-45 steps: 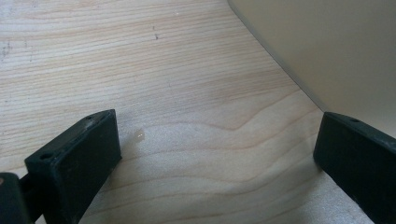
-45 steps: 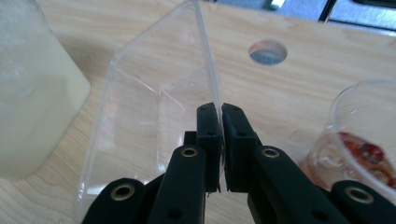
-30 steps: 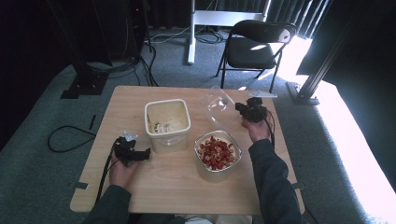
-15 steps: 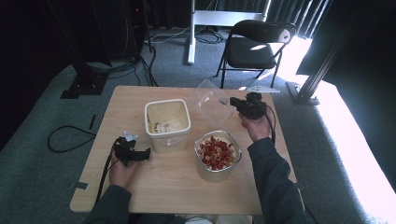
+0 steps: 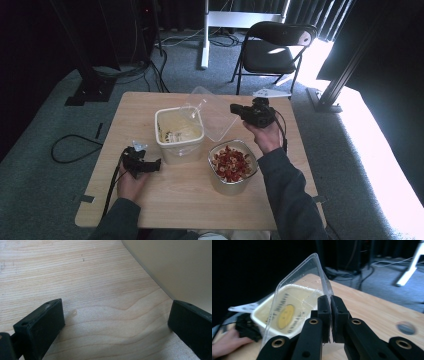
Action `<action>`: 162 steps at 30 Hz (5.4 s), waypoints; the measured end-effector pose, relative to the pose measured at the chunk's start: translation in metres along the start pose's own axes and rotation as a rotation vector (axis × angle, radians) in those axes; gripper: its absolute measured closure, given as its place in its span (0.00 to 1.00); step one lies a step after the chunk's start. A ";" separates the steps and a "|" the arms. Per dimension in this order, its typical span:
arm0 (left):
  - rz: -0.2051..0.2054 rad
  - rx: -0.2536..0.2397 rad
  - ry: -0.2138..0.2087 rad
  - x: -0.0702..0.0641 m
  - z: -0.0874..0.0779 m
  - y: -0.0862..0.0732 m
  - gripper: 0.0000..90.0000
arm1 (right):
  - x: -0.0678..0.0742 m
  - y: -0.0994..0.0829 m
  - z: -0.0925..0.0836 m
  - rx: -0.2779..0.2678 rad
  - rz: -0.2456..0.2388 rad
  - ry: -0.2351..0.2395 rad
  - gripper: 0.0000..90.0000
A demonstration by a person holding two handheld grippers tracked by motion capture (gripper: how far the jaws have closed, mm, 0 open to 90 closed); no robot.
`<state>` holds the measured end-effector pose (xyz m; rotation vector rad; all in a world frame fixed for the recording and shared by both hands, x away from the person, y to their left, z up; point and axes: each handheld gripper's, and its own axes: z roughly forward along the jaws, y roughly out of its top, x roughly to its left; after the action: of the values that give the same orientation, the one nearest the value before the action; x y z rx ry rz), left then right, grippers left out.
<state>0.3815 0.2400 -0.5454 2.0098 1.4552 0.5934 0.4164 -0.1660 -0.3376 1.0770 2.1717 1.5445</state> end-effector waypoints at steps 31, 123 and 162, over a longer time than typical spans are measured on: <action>0.000 -0.002 -0.002 0.000 0.001 0.001 0.01 | -0.029 -0.033 -0.009 -0.008 -0.073 -0.111 0.52; 0.002 -0.002 -0.004 -0.001 0.000 0.000 0.01 | -0.046 -0.225 -0.073 0.049 -0.016 -0.308 0.37; 0.003 -0.004 -0.007 -0.001 0.000 0.000 0.01 | -0.029 -0.152 -0.085 -0.032 -0.100 -0.337 0.49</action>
<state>0.3815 0.2388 -0.5457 2.0097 1.4466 0.5897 0.3232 -0.2694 -0.4459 1.1090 1.9341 1.2472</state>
